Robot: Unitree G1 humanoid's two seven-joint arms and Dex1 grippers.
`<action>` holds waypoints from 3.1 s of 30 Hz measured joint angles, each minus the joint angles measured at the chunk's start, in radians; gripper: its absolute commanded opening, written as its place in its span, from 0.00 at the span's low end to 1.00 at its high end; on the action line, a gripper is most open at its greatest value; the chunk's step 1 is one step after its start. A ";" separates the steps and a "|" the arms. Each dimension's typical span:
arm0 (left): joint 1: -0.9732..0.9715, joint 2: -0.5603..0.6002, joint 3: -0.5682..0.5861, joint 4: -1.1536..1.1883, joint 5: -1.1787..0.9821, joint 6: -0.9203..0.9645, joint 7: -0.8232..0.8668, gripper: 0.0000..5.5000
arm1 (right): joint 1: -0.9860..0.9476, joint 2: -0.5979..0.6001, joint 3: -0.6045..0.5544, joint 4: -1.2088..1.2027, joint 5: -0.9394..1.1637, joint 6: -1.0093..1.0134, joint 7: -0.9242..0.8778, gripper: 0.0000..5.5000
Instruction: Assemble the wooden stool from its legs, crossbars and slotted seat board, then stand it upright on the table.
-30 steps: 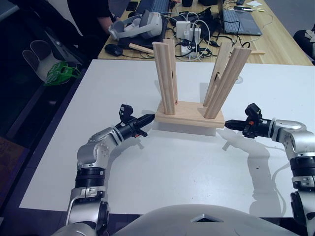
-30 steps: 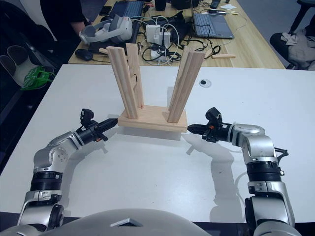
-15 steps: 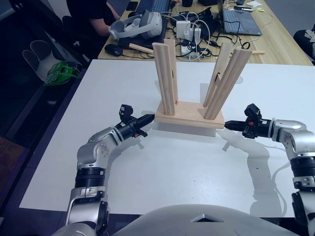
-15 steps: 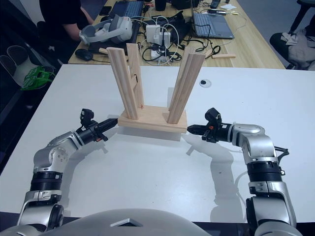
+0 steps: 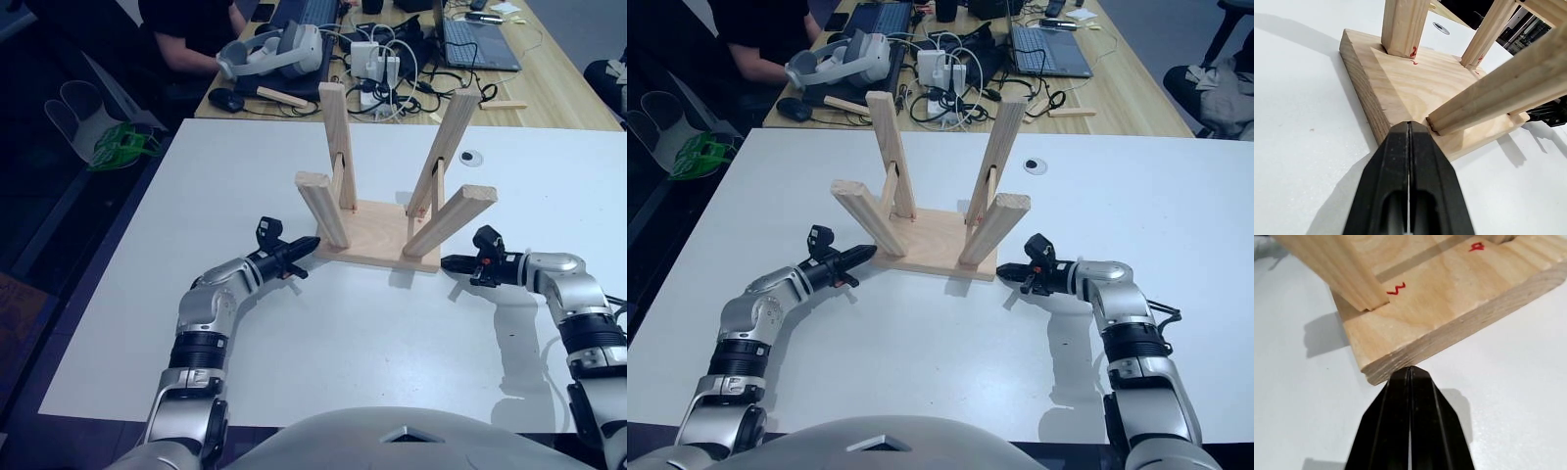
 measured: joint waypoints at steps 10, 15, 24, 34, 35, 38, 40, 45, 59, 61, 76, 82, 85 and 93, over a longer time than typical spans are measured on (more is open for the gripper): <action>0.039 0.034 0.084 0.089 0.202 -0.335 0.308 0.00 | -0.309 -0.057 -0.063 0.424 -0.248 -0.309 -0.608 0.00; 0.035 -0.005 0.086 0.140 0.204 -0.388 0.346 0.00 | -0.745 0.105 -0.211 0.573 -0.100 -0.250 -0.720 0.00; 0.013 -0.042 0.080 0.194 0.221 -0.434 0.368 0.00 | -1.273 0.173 -0.300 0.797 -0.082 -0.251 -0.849 0.00; 0.003 -0.074 0.064 0.208 0.227 -0.453 0.384 0.00 | -1.072 0.258 -0.139 0.820 -0.239 -0.022 -0.663 0.00; 0.003 -0.076 0.063 0.212 0.227 -0.453 0.385 0.00 | -1.065 0.259 -0.130 0.807 -0.245 -0.012 -0.637 0.00; 0.002 -0.076 0.064 0.220 0.227 -0.458 0.387 0.00 | -1.062 0.255 -0.124 0.794 -0.249 -0.003 -0.622 0.00; 0.001 -0.076 0.065 0.227 0.227 -0.462 0.389 0.00 | -1.062 0.253 -0.142 0.793 -0.241 -0.016 -0.636 0.00; -0.011 -0.077 0.065 0.248 0.226 -0.490 0.389 0.00 | -1.104 0.257 -0.220 0.798 -0.186 -0.130 -0.690 0.00; -0.013 -0.087 0.061 0.231 0.225 -0.485 0.393 0.00 | -1.028 0.290 -0.196 0.760 -0.198 0.005 -0.730 0.00; 0.001 -0.087 0.061 0.230 0.226 -0.470 0.393 0.00 | -1.004 0.292 -0.199 0.749 -0.192 0.015 -0.730 0.00; -0.018 -0.075 0.088 0.223 0.221 -0.449 0.393 0.00 | -0.964 0.081 -0.254 0.700 -0.164 -0.141 -0.719 0.00; -0.026 -0.074 0.094 0.222 0.219 -0.420 0.381 0.00 | -0.512 -0.047 -0.002 0.613 -0.321 -0.204 -0.271 0.00; -0.048 -0.073 0.094 0.234 0.203 -0.388 0.357 0.00 | -0.378 -0.066 0.058 0.520 -0.329 -0.219 -0.065 0.00; -0.039 -0.074 0.050 0.131 0.073 -0.164 0.130 0.00 | -0.283 0.005 0.036 0.399 -0.181 -0.154 0.165 0.00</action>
